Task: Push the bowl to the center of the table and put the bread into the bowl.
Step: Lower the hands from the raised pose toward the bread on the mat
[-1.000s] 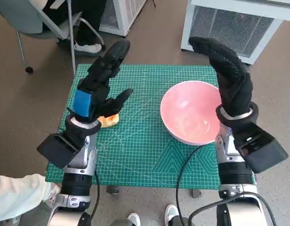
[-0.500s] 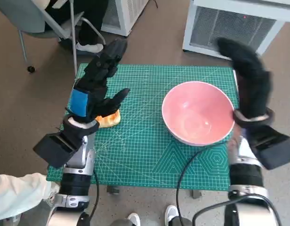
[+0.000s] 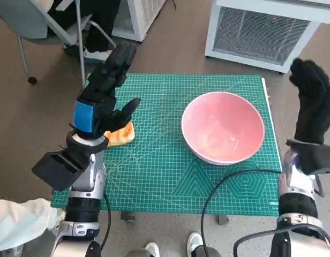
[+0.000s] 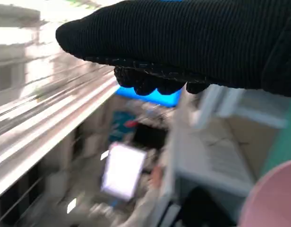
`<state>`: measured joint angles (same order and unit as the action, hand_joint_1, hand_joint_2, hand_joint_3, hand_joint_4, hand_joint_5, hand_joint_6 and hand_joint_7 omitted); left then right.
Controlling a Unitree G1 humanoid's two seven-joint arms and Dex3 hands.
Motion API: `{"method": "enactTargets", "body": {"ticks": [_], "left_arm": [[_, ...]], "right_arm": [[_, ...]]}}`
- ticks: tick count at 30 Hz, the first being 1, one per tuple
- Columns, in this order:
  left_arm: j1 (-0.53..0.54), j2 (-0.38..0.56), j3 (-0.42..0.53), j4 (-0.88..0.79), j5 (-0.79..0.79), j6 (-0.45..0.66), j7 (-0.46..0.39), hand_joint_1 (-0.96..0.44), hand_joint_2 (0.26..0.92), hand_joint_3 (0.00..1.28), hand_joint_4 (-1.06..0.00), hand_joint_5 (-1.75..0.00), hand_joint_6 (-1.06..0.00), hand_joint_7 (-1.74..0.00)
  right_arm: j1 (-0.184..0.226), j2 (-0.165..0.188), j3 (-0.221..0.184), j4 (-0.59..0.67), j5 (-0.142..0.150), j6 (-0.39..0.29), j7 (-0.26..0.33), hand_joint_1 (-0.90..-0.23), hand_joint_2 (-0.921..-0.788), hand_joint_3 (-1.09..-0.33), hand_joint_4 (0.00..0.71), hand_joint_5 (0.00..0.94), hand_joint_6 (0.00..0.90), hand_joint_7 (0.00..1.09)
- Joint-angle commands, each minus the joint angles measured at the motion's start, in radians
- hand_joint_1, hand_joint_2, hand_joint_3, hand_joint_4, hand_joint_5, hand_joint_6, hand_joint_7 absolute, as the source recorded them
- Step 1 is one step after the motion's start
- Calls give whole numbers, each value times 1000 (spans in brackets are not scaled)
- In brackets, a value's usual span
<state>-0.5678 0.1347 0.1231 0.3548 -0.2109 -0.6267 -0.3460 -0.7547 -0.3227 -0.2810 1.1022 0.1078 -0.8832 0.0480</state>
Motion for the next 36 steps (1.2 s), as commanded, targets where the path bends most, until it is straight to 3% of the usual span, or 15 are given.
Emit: {"method": "enactTargets", "body": {"ticks": [1,9,16,20,31,36], "left_arm": [[15,2,4,-14,3,-1,13,-474,921,276,-341,-1,-469,-3],[14,6,7,-13,-4,4,16,-475,921,276,-341,-1,-470,-3],[17,11,8,-18,-2,7,17,-476,921,276,-342,-1,-471,-3],[22,16,8,-29,0,14,19,-476,921,276,-342,-1,-473,-4],[36,32,11,-56,13,29,31,-494,921,283,-339,0,-478,-6],[48,36,13,-73,18,35,40,-496,921,284,-341,-1,-483,-8]], "right_arm": [[33,9,8,56,-29,53,-49,-453,-921,-909,215,6,-1,428],[28,46,10,118,-23,116,-46,-412,-921,-955,203,1,-1,404],[9,70,-16,190,-1,219,2,-439,-921,-901,213,7,2,406],[-12,108,-28,205,13,279,22,-445,-921,-889,218,8,7,403],[-61,173,-46,217,23,365,42,-473,-921,-856,212,2,18,396],[-85,205,-69,219,42,385,63,-473,-921,-861,210,3,20,391]]}}
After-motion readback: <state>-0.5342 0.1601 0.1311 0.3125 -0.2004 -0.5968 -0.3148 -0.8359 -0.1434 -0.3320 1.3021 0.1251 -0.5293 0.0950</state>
